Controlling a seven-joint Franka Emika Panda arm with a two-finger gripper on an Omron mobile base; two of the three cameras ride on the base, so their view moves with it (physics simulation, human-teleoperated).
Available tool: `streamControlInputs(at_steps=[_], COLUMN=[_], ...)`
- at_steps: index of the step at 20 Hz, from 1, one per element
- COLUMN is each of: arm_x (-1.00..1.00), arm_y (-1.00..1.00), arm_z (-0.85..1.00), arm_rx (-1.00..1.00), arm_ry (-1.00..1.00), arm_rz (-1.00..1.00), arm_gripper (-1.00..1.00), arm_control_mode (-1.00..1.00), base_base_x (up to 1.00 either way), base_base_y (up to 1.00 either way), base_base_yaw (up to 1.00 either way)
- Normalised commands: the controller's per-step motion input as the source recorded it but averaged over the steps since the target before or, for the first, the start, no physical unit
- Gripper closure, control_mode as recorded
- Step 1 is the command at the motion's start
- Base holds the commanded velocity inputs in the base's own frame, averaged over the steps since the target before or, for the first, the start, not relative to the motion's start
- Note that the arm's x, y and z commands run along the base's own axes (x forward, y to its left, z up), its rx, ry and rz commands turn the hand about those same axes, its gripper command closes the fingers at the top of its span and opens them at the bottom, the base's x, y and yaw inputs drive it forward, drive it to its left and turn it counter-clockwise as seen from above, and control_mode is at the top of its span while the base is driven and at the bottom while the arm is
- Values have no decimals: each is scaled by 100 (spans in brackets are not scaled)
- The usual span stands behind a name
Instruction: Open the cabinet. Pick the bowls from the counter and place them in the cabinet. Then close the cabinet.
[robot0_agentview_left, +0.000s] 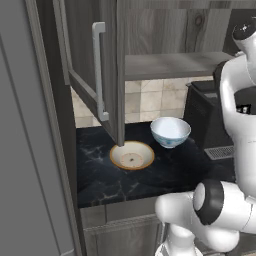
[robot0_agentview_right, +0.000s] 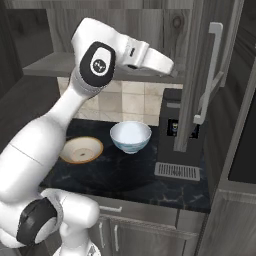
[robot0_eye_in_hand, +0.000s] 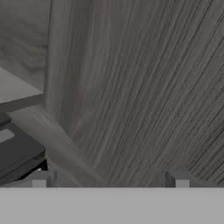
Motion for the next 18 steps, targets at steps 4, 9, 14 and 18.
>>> streamControlInputs(at_steps=[4, 9, 14, 18], arm_x=[-95, -78, -51, -31], arm_y=[99, 80, 43, 30], arm_z=[-19, -24, -25, -32], arm_rx=[0, 1, 9, 20], arm_ry=[1, 13, 26, 28], arm_rz=[24, 40, 44, 37], arm_gripper=[-100, -100, -100, -100], arm_control_mode=[-100, -100, -100, -100], base_base_x=[0, 0, 0, 0], base_base_y=[0, 0, 0, 0], base_base_yaw=[0, 0, 0, 0])
